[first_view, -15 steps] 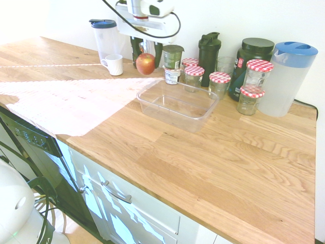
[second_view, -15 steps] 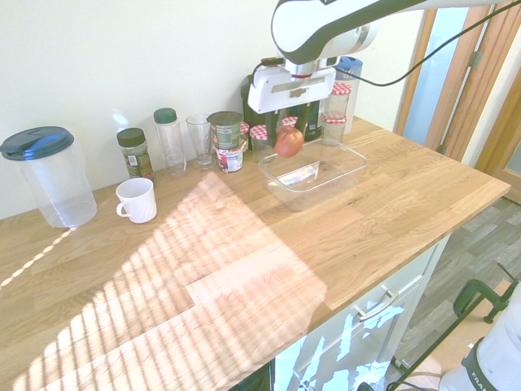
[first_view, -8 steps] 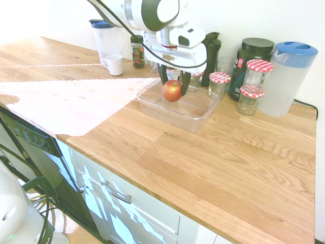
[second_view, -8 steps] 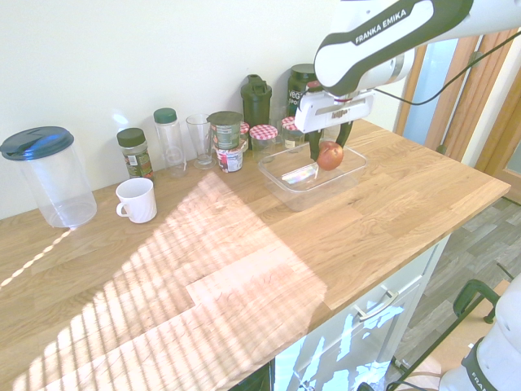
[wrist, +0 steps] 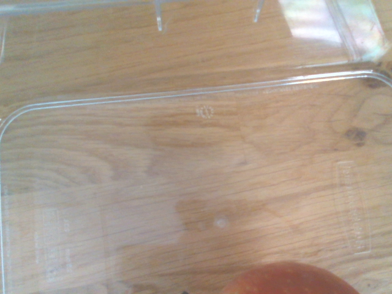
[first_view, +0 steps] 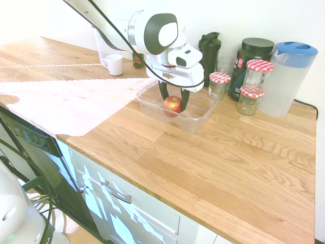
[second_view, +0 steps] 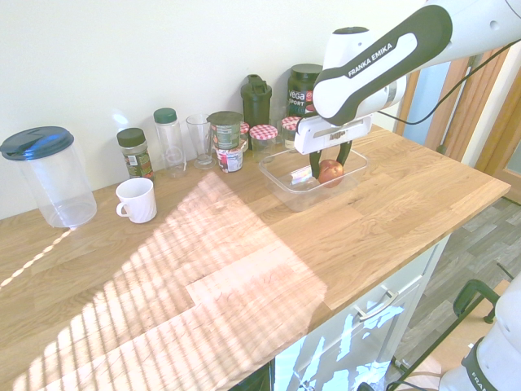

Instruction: Put the apple into the container

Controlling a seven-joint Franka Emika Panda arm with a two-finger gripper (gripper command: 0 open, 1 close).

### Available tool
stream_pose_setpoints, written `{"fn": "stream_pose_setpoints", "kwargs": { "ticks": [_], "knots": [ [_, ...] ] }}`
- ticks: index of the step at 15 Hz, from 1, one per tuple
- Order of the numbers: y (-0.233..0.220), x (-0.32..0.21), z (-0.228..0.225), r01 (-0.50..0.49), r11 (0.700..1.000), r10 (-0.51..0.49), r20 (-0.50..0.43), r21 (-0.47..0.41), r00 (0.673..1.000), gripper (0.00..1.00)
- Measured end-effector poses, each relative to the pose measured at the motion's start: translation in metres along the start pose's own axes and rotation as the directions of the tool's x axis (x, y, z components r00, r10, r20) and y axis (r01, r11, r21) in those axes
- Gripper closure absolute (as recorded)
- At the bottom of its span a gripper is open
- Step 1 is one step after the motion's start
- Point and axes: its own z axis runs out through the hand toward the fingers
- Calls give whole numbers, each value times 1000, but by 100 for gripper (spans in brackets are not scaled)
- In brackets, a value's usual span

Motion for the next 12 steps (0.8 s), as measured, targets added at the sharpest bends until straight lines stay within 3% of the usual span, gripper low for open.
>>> {"fn": "stream_pose_setpoints", "kwargs": {
  "ticks": [9,12],
  "knots": [
    [-20,5,-17,14,1000,-13,-16,18,1000,0],
    [-35,-3,-92,11,999,-11,-19,39,1000,0]
  ]
}}
